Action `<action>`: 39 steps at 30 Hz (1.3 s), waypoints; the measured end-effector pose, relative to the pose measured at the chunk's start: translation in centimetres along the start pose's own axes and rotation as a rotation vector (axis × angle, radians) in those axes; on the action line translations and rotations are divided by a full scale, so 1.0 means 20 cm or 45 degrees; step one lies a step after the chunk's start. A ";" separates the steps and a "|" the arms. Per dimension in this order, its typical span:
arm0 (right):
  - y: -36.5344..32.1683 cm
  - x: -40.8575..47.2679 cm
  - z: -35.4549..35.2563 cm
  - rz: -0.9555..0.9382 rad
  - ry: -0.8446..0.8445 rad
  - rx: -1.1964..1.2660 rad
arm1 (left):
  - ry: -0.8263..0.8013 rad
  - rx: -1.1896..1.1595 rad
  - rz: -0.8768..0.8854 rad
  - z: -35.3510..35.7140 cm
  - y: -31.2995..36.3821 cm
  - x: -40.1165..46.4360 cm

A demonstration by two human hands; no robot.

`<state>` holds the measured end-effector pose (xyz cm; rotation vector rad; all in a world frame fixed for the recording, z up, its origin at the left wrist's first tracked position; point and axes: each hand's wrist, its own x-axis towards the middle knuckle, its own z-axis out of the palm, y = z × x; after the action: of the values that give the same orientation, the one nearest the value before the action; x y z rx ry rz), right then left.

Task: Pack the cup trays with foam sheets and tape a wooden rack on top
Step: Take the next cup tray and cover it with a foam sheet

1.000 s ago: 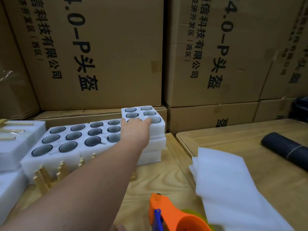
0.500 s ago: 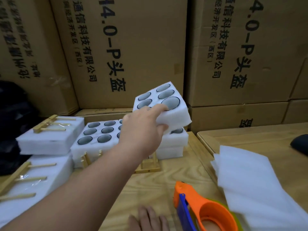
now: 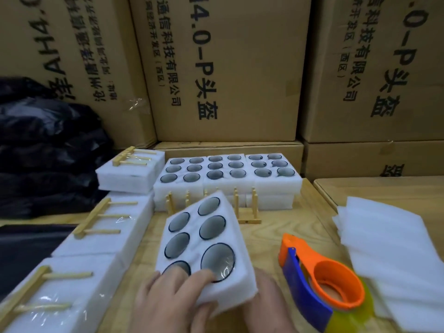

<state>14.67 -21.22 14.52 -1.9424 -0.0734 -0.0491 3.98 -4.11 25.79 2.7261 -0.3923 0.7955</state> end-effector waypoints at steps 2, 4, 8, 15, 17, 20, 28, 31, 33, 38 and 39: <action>-0.02 -0.01 -0.05 0.019 0.094 0.303 | -0.190 0.052 -0.030 0.04 -0.03 -0.05; 0.01 -0.01 -0.09 0.074 0.196 0.534 | -0.260 0.076 -0.101 0.02 -0.06 -0.07; -0.01 0.00 -0.11 0.189 0.179 0.716 | -0.455 0.017 0.023 0.08 0.10 -0.22; -0.02 -0.02 -0.14 0.140 0.113 0.715 | -0.024 -0.566 -0.307 0.09 -0.22 -0.11; -0.02 -0.03 -0.14 0.128 0.099 0.701 | 0.124 -0.684 -0.516 0.18 -0.32 -0.14; -0.04 -0.03 -0.13 0.120 0.091 0.682 | -0.223 -0.314 -0.682 0.35 -0.46 -0.11; -0.01 0.08 -0.10 0.117 0.112 0.728 | -0.351 -0.051 -0.593 0.50 -0.51 0.03; -0.01 0.10 -0.09 0.120 0.117 0.743 | -0.314 -0.077 -0.638 0.53 -0.53 0.10; -0.03 0.10 -0.09 0.070 0.129 0.688 | -0.272 -0.116 -0.676 0.56 -0.55 0.16; -0.04 0.07 -0.10 -0.017 0.062 0.669 | -0.196 -0.397 -0.634 0.65 -0.63 0.30; -0.04 0.07 -0.10 -0.021 0.064 0.678 | -0.184 -0.454 -0.619 0.67 -0.65 0.33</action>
<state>16.09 -22.76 16.13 -1.4074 -0.0617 -0.0801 20.05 2.33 16.10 2.3938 0.0994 0.3578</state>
